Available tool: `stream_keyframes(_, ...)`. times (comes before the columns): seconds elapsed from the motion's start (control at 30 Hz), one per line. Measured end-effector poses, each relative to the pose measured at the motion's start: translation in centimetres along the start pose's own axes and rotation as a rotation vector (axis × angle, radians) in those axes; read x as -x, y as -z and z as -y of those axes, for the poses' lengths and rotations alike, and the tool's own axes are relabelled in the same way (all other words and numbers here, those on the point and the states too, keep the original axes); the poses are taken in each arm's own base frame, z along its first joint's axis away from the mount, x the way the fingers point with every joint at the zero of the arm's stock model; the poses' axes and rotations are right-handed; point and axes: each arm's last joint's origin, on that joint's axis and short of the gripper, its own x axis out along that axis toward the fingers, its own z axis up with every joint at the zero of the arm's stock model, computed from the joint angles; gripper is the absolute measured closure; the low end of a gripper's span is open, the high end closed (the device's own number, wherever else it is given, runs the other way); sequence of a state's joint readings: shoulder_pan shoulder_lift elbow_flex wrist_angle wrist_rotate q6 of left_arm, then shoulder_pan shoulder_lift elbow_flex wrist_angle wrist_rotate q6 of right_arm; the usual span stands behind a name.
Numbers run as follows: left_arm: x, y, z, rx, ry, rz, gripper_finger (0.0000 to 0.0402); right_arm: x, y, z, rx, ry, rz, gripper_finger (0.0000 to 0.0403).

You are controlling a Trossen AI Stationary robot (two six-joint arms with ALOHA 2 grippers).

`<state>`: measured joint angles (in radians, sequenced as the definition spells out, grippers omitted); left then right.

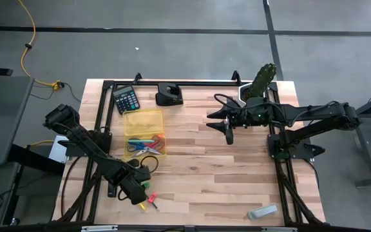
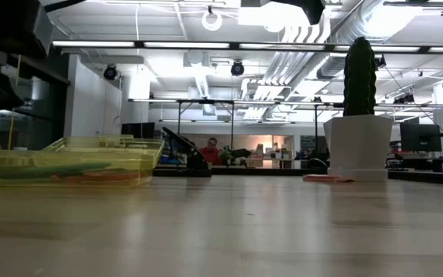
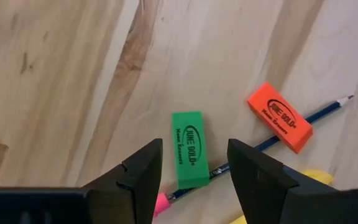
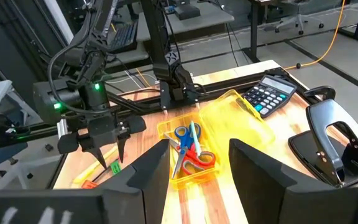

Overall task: Pack school essentials
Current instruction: Put the green eraser into the yellow supply box

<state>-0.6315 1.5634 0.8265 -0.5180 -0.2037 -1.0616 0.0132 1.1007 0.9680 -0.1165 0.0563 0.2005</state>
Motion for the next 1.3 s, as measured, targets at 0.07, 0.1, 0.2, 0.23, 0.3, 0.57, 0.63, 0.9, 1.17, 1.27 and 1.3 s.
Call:
stream_keyframes(0.07,0.0,0.1,0.0,-0.022,-0.015,0.018,0.0233,0.0,0.0,0.0,0.000,0.000,0.000,0.0245)
stream_keyframes(0.1,0.0,0.1,0.0,-0.031,-0.021,0.028,0.0233,0.0,0.0,0.0,0.000,0.000,0.000,0.0245)
stream_keyframes(0.2,0.0,0.0,-0.1,-0.054,-0.027,0.037,0.0233,0.0,0.0,0.0,0.000,0.000,0.000,0.0245)
stream_keyframes(0.23,0.0,0.0,-0.1,-0.063,-0.031,0.039,0.0233,0.0,0.0,0.0,0.000,0.000,0.000,0.0245)
stream_keyframes(0.3,-0.4,-0.1,-0.1,-0.074,-0.042,0.040,0.0233,0.0,0.0,0.0,0.000,0.000,0.000,0.0245)
stream_keyframes(0.57,-2.8,0.3,0.7,-0.072,-0.011,-0.007,0.0234,0.0,0.0,0.0,0.000,0.000,-0.001,0.0245)
stream_keyframes(0.63,-3.0,0.3,0.8,-0.064,-0.017,-0.013,0.0234,0.0,0.0,0.0,0.000,0.000,0.001,0.0245)
stream_keyframes(0.9,-3.2,0.5,0.5,-0.057,-0.052,-0.026,0.0234,0.0,0.0,0.0,0.000,0.000,0.000,0.0245)
stream_keyframes(1.17,-3.2,0.7,0.1,-0.100,-0.088,-0.051,0.0249,0.0,0.0,0.0,0.000,0.000,0.000,0.0245)
stream_keyframes(1.27,-3.2,0.7,0.0,-0.120,-0.099,-0.058,0.0277,0.0,0.0,0.0,0.000,0.000,0.000,0.0245)
stream_keyframes(1.3,-3.2,0.8,0.0,-0.126,-0.102,-0.059,0.0288,0.0,0.0,0.0,0.000,0.000,0.000,0.0245)
